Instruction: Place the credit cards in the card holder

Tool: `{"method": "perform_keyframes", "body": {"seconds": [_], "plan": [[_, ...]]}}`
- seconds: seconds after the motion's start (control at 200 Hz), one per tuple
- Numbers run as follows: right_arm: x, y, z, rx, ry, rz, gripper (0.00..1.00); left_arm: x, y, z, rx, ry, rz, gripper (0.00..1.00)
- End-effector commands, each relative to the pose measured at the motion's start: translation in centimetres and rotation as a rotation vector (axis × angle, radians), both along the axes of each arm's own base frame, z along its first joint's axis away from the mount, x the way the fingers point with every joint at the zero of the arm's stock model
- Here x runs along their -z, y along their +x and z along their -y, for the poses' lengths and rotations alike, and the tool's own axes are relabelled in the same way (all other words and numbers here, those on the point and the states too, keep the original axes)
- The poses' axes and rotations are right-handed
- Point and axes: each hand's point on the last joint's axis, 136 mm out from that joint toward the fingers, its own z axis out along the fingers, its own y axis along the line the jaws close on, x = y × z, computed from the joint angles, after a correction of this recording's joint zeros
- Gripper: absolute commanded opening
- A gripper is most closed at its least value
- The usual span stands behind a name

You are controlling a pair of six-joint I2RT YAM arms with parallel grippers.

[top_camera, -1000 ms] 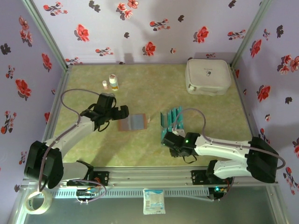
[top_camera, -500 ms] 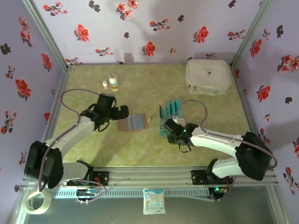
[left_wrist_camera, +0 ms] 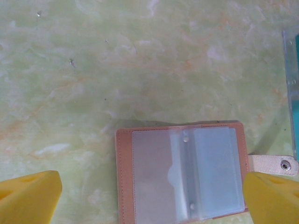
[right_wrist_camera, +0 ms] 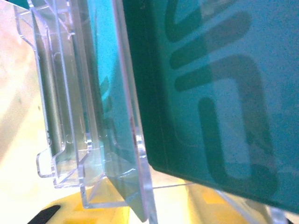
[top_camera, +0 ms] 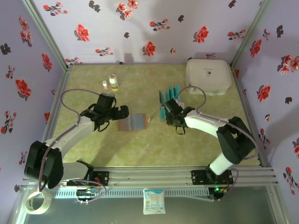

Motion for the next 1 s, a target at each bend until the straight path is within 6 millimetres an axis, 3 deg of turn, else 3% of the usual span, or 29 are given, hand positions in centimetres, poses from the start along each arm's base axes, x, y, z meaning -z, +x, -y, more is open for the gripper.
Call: {"method": "perform_keyframes", "body": {"seconds": [0.0, 0.165, 0.315, 0.38, 0.42, 0.445, 0.745, 0.995], "plan": [[-1.0, 2.0, -1.4, -0.07, 0.027, 0.022, 0.32, 0.4, -0.4, 0.0, -0.004, 0.0, -0.029, 1.0], [-3.4, 0.7, -1.9, -0.116, 0.102, 0.034, 0.37, 0.2, -0.6, -0.1, -0.004, 0.003, -0.025, 1.0], [-6.7, -0.1, -1.1, -0.15, 0.092, 0.078, 0.55, -0.1, -0.4, -0.4, -0.009, 0.012, -0.008, 1.0], [-8.4, 0.2, -0.4, -0.161, 0.054, 0.105, 0.67, -0.4, -0.2, -0.4, -0.008, 0.018, 0.004, 1.0], [-9.4, 0.4, -0.1, -0.171, 0.025, 0.121, 0.9, -0.6, 0.0, -0.4, -0.009, 0.024, 0.013, 1.0], [-10.0, 0.6, 0.1, -0.179, 0.0, 0.13, 0.99, -0.7, 0.1, -0.5, -0.011, 0.027, 0.016, 1.0], [-15.5, 4.6, 3.0, -0.163, -0.311, 0.232, 0.99, -1.4, 1.7, -0.7, -0.033, 0.047, 0.039, 1.0], [-16.7, 7.6, 2.3, -0.137, -0.261, 0.283, 0.99, -1.9, 3.6, -0.6, -0.051, 0.036, 0.051, 1.0]]}}
